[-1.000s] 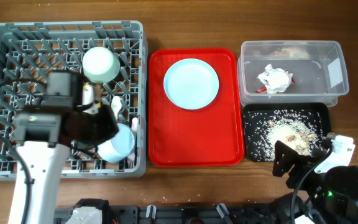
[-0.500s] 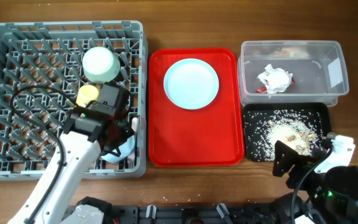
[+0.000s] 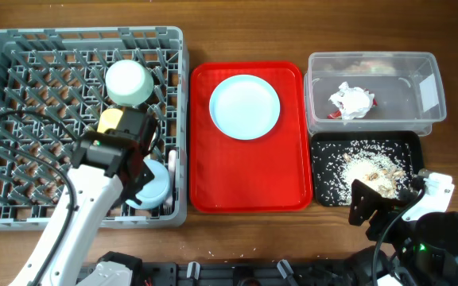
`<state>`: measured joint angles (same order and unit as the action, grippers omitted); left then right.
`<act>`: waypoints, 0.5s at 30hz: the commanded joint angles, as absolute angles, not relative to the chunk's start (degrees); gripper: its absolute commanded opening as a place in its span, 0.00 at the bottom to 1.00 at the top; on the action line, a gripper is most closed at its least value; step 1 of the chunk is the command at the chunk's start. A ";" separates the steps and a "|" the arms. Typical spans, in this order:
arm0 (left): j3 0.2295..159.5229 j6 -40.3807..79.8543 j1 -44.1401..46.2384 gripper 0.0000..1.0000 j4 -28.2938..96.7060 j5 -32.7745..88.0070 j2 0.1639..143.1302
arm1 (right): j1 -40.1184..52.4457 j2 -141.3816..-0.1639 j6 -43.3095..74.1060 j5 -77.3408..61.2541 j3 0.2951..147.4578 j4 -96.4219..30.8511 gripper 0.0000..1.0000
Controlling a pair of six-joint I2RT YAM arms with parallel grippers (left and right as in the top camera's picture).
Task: Sort waste into correct bins and load items into the dishwasher rack
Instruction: 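Adjust the bowl upright in the rack and release it with the left gripper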
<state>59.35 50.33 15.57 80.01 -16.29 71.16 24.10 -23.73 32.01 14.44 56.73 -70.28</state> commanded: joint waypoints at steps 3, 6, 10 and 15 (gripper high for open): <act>67.51 50.94 16.16 0.04 79.15 -12.93 71.05 | 24.03 -23.46 31.66 15.00 56.88 -70.19 1.00; 66.94 49.58 18.81 0.04 76.23 -10.92 72.14 | 24.01 -23.46 31.66 15.03 56.88 -70.19 1.00; 60.60 49.76 19.11 0.04 72.77 -10.52 75.20 | 24.01 -23.46 31.64 15.00 56.88 -70.19 1.00; 57.06 49.98 17.50 0.04 73.17 -14.02 77.82 | 24.01 -23.46 31.66 15.00 56.88 -70.19 1.00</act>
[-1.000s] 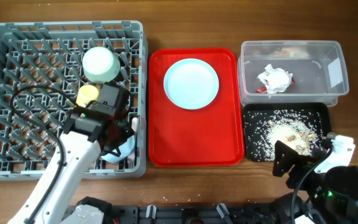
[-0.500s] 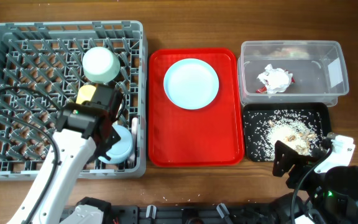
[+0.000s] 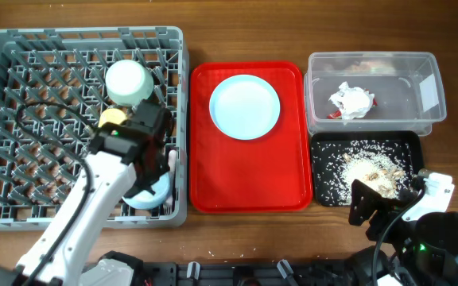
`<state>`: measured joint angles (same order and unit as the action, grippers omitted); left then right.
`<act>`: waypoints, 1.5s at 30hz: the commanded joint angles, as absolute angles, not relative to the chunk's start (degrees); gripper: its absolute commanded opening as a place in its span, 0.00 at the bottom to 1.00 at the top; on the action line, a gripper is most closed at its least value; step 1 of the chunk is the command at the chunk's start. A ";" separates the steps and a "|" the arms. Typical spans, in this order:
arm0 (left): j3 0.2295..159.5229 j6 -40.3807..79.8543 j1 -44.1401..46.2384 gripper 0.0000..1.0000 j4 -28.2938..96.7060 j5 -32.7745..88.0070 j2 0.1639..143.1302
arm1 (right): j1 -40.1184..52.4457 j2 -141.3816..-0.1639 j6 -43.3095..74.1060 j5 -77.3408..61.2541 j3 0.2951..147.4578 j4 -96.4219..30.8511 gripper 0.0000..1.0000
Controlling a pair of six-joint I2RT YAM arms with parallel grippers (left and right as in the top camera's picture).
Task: Sort waste into correct bins and load items into the dishwasher rack
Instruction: 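Adjust the bowl upright in the rack and release it with the left gripper, then reach the left gripper to the light-blue plate and grasp its edge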
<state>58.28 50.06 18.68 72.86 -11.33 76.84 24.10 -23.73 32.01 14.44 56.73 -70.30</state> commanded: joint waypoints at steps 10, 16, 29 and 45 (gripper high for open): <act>63.92 50.11 10.39 0.04 78.08 -15.11 77.95 | 24.01 -23.46 31.66 15.03 56.88 -70.19 1.00; 82.54 37.28 21.52 0.21 67.59 -6.85 77.91 | 24.01 -23.46 31.68 15.03 56.88 -70.19 1.00; 82.56 34.70 42.02 0.38 32.42 -7.75 105.86 | 24.01 -23.46 31.66 15.03 56.88 -70.19 1.00; 82.56 34.94 42.70 0.04 57.47 -2.31 121.08 | 24.01 -23.46 31.66 15.00 56.88 -70.19 1.00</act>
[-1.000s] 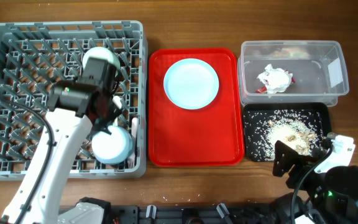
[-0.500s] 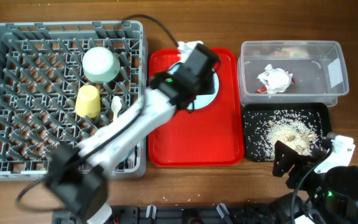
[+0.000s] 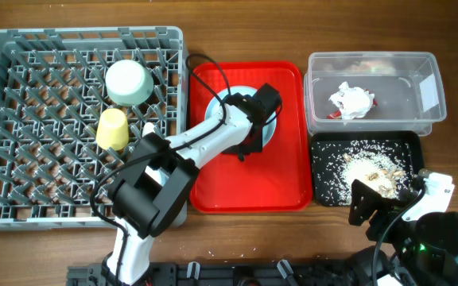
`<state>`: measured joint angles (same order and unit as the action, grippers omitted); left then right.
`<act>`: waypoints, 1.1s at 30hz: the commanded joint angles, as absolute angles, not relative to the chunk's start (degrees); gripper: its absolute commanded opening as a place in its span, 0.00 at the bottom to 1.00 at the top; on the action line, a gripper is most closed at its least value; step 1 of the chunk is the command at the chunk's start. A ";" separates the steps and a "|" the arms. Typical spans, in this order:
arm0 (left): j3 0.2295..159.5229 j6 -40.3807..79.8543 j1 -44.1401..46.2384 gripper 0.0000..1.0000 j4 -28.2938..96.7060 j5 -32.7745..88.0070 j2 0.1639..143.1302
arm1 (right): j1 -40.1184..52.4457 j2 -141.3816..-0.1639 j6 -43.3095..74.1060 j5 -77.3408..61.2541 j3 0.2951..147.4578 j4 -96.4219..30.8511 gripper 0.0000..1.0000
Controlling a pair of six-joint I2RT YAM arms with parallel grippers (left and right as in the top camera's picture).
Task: Sort waste into correct bins and load items into the dishwasher rack
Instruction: 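Reach the left gripper to the light-blue plate and grasp its edge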
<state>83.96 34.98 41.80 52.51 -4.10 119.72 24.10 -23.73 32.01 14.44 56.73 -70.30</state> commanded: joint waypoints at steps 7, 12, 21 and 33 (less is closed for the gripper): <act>82.59 34.92 42.70 0.04 60.45 -4.80 118.91 | 24.01 -23.46 31.66 15.03 56.88 -70.19 1.00; 82.59 34.92 42.74 0.09 57.47 -3.44 111.83 | 24.01 -23.46 31.66 15.00 56.88 -70.19 1.00; 82.46 34.92 46.94 0.65 49.25 -0.01 109.10 | 24.03 -23.46 31.66 15.00 56.88 -70.19 1.00; 82.41 34.98 51.27 0.49 41.71 -8.25 111.07 | 24.01 -23.46 31.66 15.00 56.88 -70.19 1.00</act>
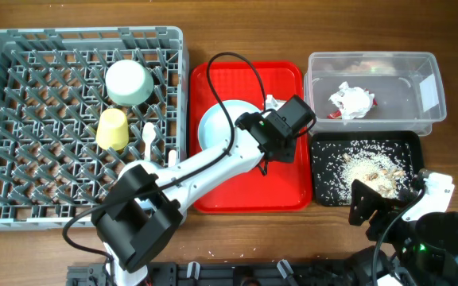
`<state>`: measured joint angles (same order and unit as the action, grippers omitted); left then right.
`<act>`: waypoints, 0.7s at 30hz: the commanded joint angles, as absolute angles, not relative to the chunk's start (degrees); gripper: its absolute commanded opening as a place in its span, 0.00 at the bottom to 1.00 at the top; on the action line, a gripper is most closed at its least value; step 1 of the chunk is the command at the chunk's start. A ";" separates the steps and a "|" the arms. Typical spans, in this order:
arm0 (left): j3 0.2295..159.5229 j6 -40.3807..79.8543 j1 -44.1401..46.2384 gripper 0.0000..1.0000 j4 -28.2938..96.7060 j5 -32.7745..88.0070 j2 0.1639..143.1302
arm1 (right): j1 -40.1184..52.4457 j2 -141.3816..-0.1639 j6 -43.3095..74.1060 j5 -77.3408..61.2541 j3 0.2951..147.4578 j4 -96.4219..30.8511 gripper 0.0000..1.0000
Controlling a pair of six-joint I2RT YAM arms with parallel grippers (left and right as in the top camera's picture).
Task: Sort waste into correct bins and load items into the dishwasher rack
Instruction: 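Reach the left gripper to the light-blue plate and grasp its edge, then lift the plate and stand it upright at the rack's right edge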
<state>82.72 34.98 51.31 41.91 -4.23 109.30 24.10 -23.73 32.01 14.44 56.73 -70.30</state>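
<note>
In the overhead view a pale blue plate [219, 131] sits on the left half of the red tray [245, 195]. My left gripper [281, 135] hangs over the plate's right rim; the wrist hides the fingers and what they touch. A small crumpled white scrap [272, 102] lies on the tray just above the wrist. The grey dishwasher rack [22, 48] holds a pale green cup [127, 82], a yellow cup [111, 129] and white cutlery [148, 132]. My right gripper [364, 205] rests low at the front right.
A clear bin [432, 87] at the back right holds crumpled paper [350, 101]. In front of it a black tray [324, 191] holds food scraps. The left arm's cable loops over the red tray.
The left gripper has moved from over the plate's middle to the tray's right side. The plate now sits lower and further left. A crumpled white scrap now shows where the plate was.
My left gripper was first over the rack's right side, above a pale blue bowl near the yellow cup, and stayed there half a second later. Then it was across on the red tray over the plate. Now it is further right and the plate has shifted.
</note>
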 commanded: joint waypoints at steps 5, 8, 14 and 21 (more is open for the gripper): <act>82.41 34.94 51.27 0.49 39.31 -10.37 114.10 | 24.01 -23.46 31.64 15.03 56.88 -70.19 1.00; 82.41 34.92 51.27 0.47 36.49 -13.15 116.95 | 24.01 -23.46 31.66 15.03 56.88 -70.19 1.00; 82.41 34.94 51.16 0.44 34.85 -15.07 120.79 | 24.03 -23.46 31.66 15.03 56.88 -70.19 1.00; 82.41 34.94 51.07 0.23 34.17 -15.53 123.15 | 24.01 -23.46 31.66 15.00 56.88 -70.19 1.00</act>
<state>82.72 34.98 51.31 34.65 -14.20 120.64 24.10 -23.73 32.01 14.44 56.73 -70.30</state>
